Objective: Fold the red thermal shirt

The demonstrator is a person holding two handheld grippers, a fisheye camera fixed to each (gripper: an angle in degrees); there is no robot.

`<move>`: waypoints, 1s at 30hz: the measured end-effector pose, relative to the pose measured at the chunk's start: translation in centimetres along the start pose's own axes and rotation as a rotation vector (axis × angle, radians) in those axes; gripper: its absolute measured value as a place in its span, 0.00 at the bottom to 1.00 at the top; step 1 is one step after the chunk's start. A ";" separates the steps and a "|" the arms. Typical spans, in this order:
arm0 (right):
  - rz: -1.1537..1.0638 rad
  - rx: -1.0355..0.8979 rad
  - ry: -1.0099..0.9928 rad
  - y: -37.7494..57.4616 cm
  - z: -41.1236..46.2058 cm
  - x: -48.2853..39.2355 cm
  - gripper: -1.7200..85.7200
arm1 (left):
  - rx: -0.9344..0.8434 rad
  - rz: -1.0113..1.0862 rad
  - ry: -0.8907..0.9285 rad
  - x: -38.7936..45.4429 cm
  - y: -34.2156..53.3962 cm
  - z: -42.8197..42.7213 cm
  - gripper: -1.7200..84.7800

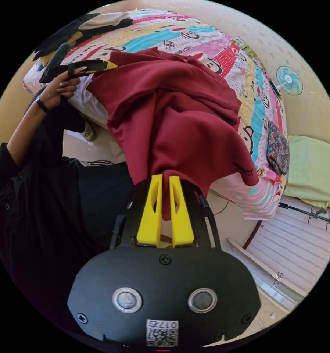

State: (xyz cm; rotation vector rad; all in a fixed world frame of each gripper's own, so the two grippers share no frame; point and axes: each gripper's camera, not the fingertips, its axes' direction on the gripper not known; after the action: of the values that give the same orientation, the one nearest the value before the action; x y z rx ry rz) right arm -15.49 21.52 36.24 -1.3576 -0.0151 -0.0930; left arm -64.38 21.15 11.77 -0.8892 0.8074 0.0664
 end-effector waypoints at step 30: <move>0.152 0.525 -0.518 -7.9 4.2 11.7 0.14 | 0.311 0.137 -0.493 7.3 2.0 -2.3 0.15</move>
State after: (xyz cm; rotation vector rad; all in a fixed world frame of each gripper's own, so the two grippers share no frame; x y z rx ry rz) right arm -4.30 23.30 45.56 -0.8232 -0.3487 0.3710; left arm -61.30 18.88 4.91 -0.4900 0.3992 0.2631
